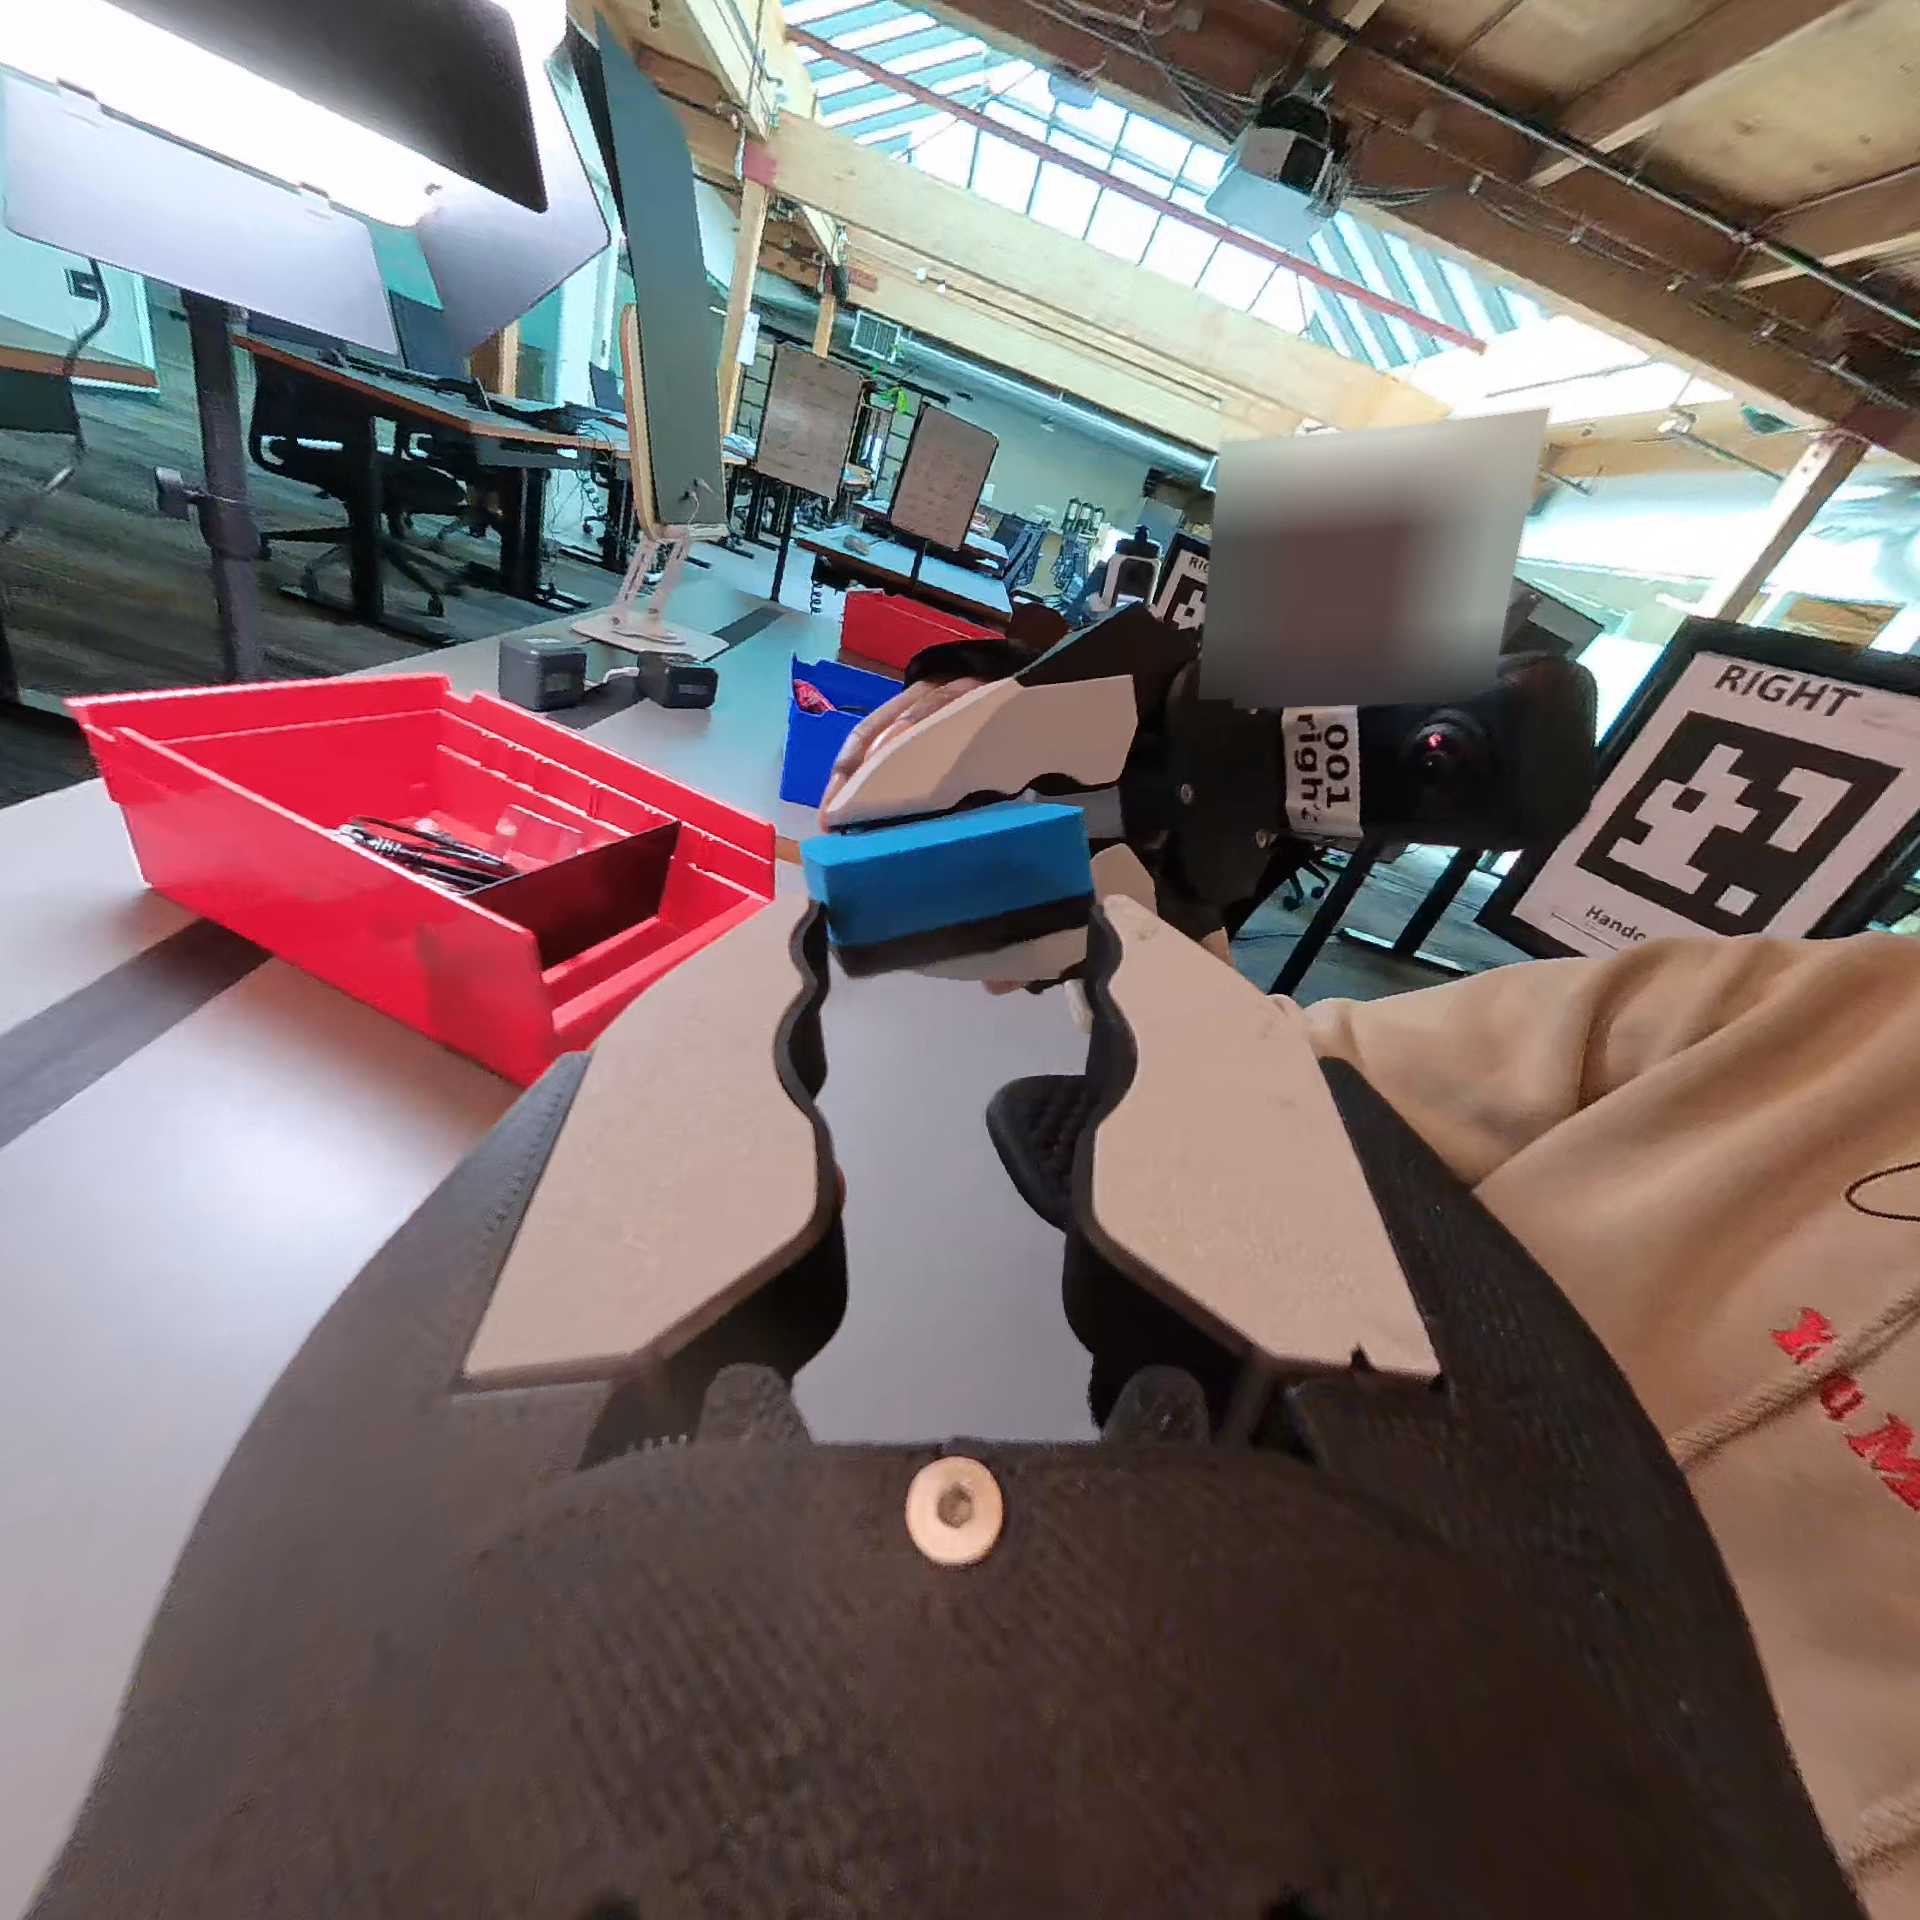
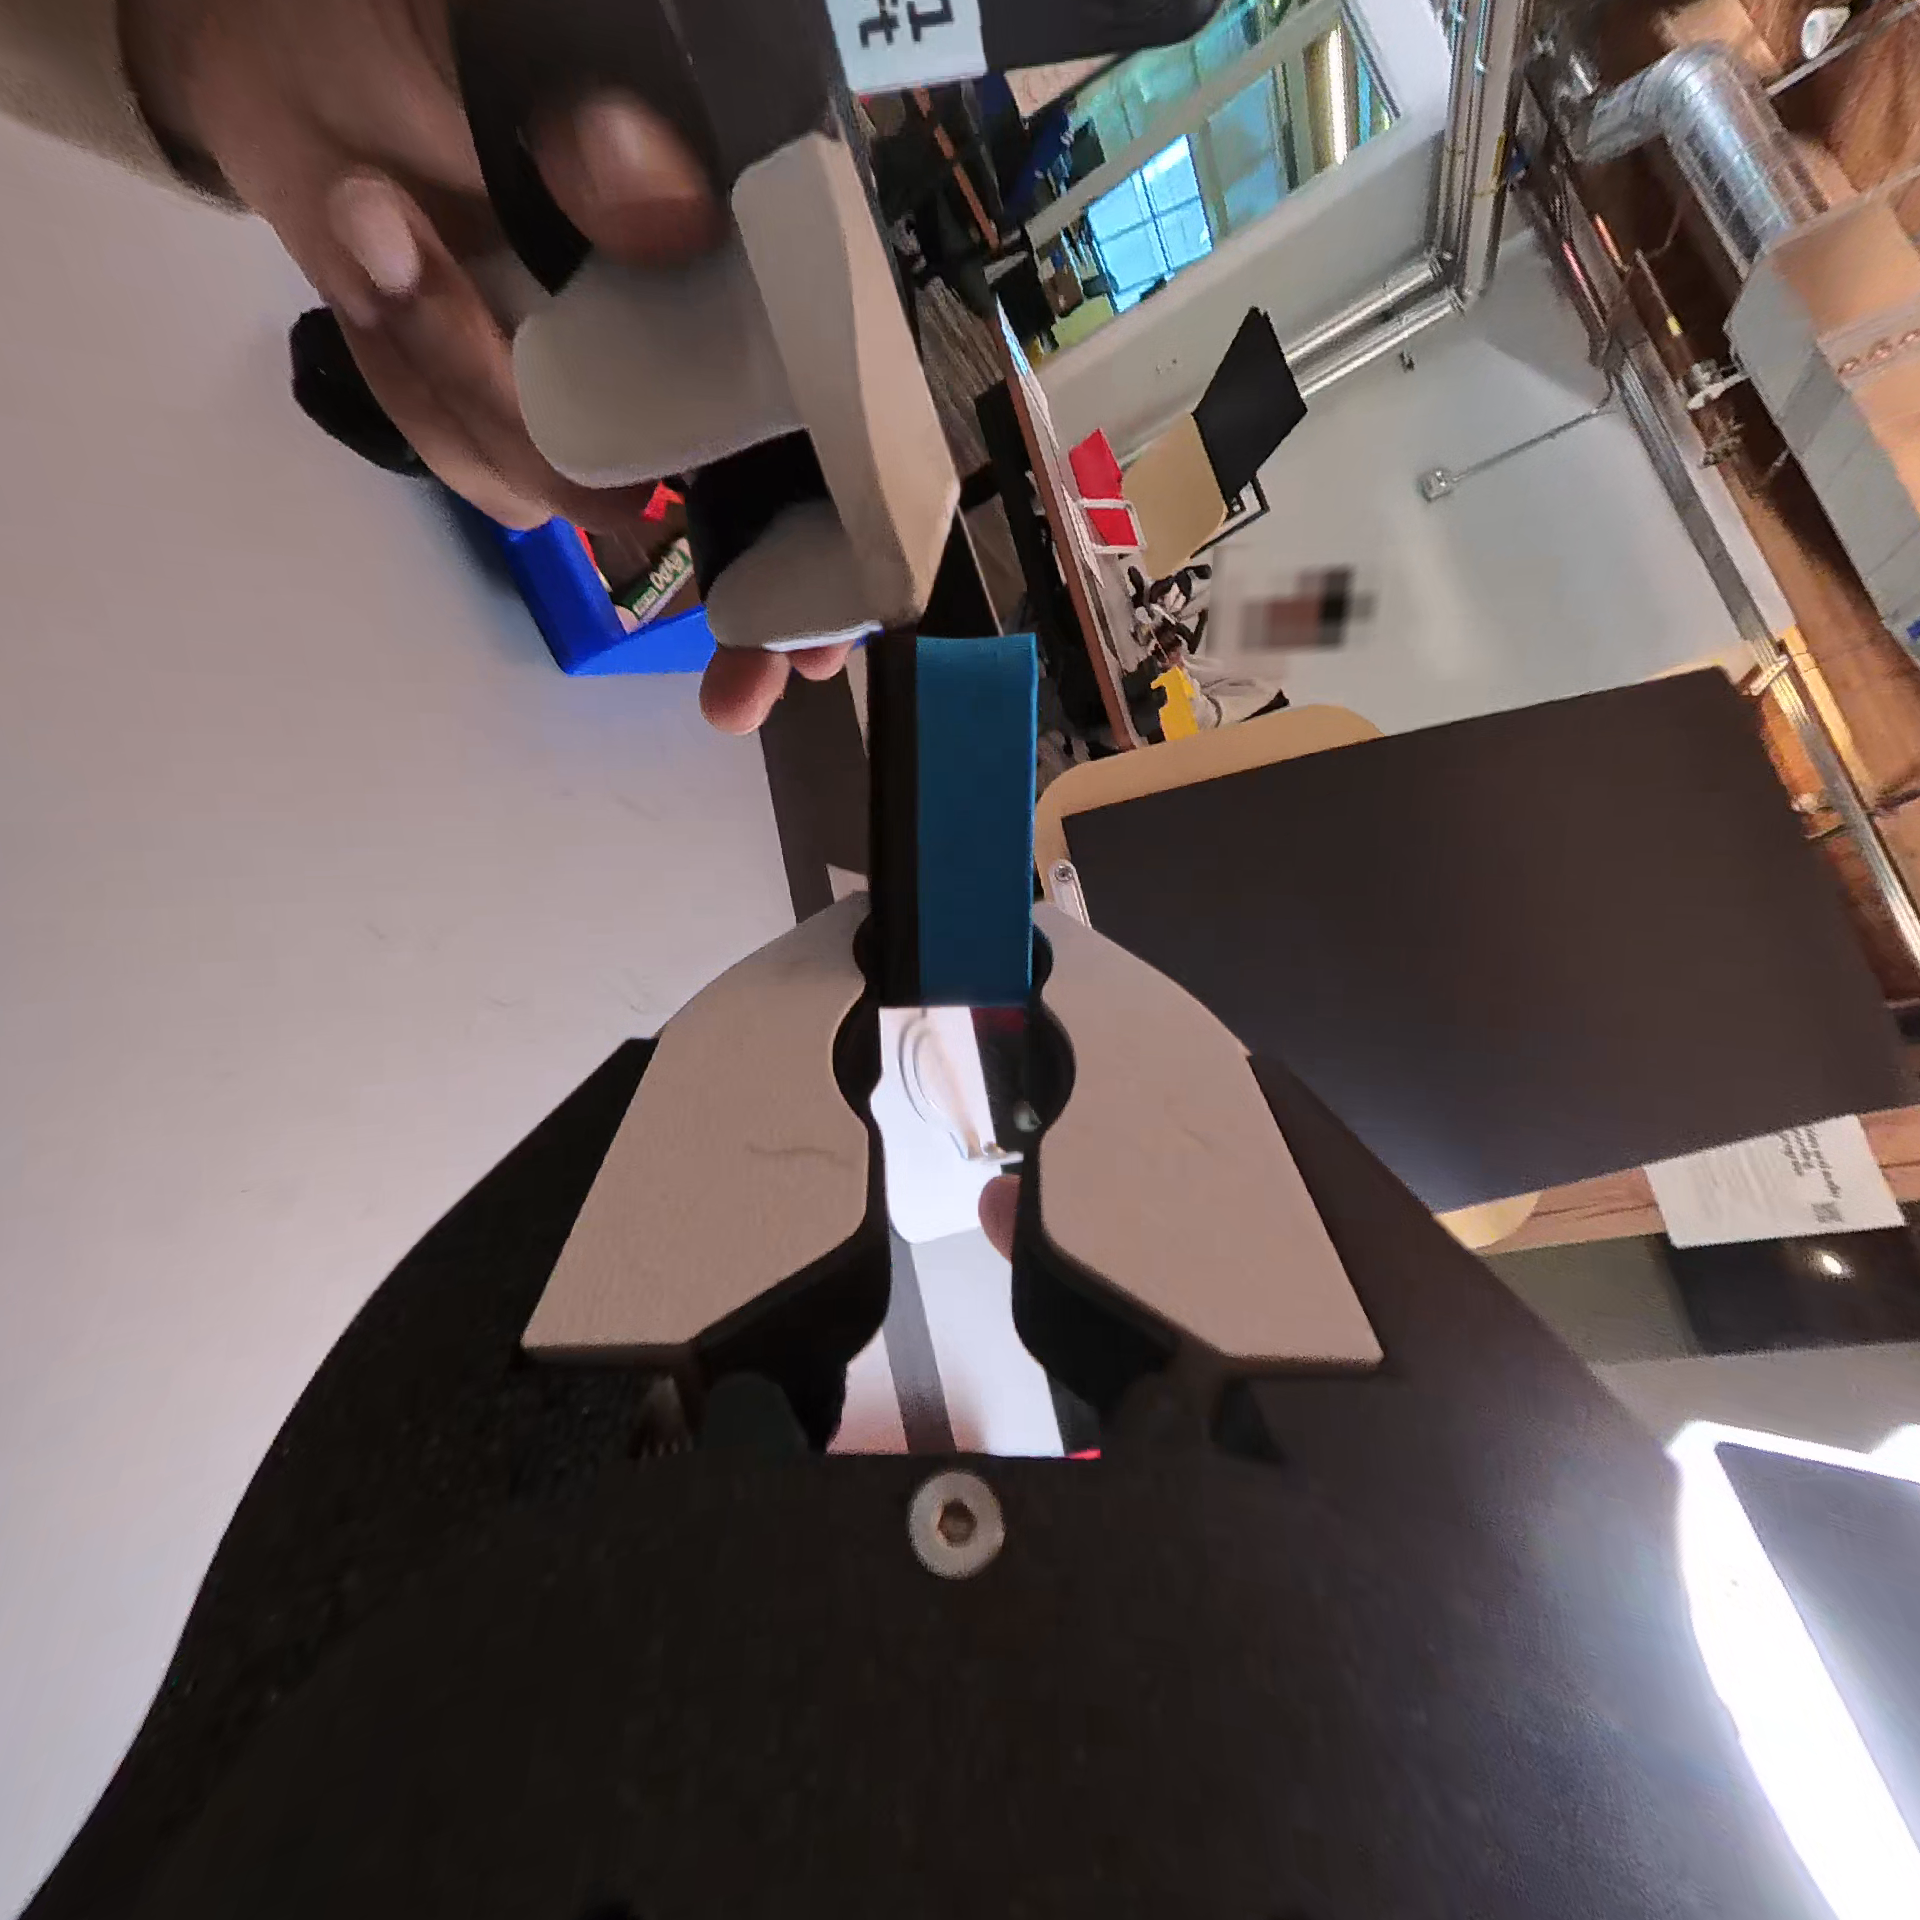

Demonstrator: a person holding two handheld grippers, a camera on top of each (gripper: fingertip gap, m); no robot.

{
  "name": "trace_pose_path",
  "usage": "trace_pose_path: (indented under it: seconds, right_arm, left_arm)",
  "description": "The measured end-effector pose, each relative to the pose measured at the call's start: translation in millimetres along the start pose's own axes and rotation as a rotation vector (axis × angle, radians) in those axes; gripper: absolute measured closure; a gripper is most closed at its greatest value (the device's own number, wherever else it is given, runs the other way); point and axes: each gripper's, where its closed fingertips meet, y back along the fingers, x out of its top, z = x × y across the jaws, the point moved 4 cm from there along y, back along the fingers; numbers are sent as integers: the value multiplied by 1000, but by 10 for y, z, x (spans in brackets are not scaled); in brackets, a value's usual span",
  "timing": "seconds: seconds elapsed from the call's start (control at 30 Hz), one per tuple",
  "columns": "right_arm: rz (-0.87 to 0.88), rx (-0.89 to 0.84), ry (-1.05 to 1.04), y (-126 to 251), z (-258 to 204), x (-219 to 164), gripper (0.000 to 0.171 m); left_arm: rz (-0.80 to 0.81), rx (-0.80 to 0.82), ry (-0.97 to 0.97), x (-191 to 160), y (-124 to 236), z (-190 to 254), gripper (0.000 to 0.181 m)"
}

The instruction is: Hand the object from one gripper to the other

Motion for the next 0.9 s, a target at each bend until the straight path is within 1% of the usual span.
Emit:
trace_pose_path:
  seconds: [0.03, 0.1, 0.2, 0.23, 0.27, 0.3, 0.37, 0.4, 0.47, 0.5, 0.53, 0.57, 0.6, 0.63, 0.7, 0.73, 0.8, 0.9]
  right_arm:
    - [-28, -22, 16, -8, 13, -6, 149]
    - [-97, -50, 75, -42, 6, -54, 149]
    - [-90, -22, 94, -119, -102, 3, 149]
    - [-111, -39, 108, -131, -92, -5, 149]
    - [-76, -40, 102, -113, -89, 12, 148]
    - [10, -32, 49, -68, -68, 76, 147]
    - [246, 19, -106, 84, 0, 259, 145]
    - [336, 52, -167, 154, 28, 315, 141]
    - [407, 91, -202, 198, 24, 353, 128]
    - [415, 100, -190, 184, -9, 373, 127]
    - [433, 114, -173, 165, -60, 407, 134]
    - [442, 118, -145, 166, -103, 427, 147]
    - [415, 110, -131, 148, -98, 421, 148]
    - [343, 116, -148, 114, -70, 355, 148]
    - [263, 90, -195, 90, 55, 177, 148]
    - [226, 49, -232, 88, 163, 45, 149]
    - [89, -67, -318, 66, 430, -368, 148]
    - [-235, -331, -385, 112, 824, -1304, 148]
  left_arm:
    - [-2, 3, 6, 0, 4, -12, 130]
    - [-17, 59, -14, -25, -21, -56, 124]
    - [-39, 112, -47, -84, -115, -75, 124]
    - [-37, 112, -53, -80, -113, -76, 124]
    - [-28, 71, -45, -61, -95, -48, 124]
    - [4, -5, -17, -20, -63, 5, 124]
    - [87, -195, 64, 56, 15, 115, 124]
    - [108, -282, 113, 61, 36, 153, 124]
    - [138, -429, 191, 34, 24, 211, 124]
    - [145, -454, 219, 5, -18, 205, 125]
    - [129, -475, 249, -43, -63, 196, 126]
    - [118, -500, 288, -70, -79, 180, 127]
    - [122, -477, 315, -69, -77, 119, 127]
    - [139, -396, 300, -59, -64, 21, 128]
    - [198, -179, 203, 0, 52, -201, 132]
    - [203, -60, 161, 30, 135, -318, 134]
    - [176, 178, 62, 86, 336, -527, 137]
    - [115, 557, -121, 177, 713, -789, 141]
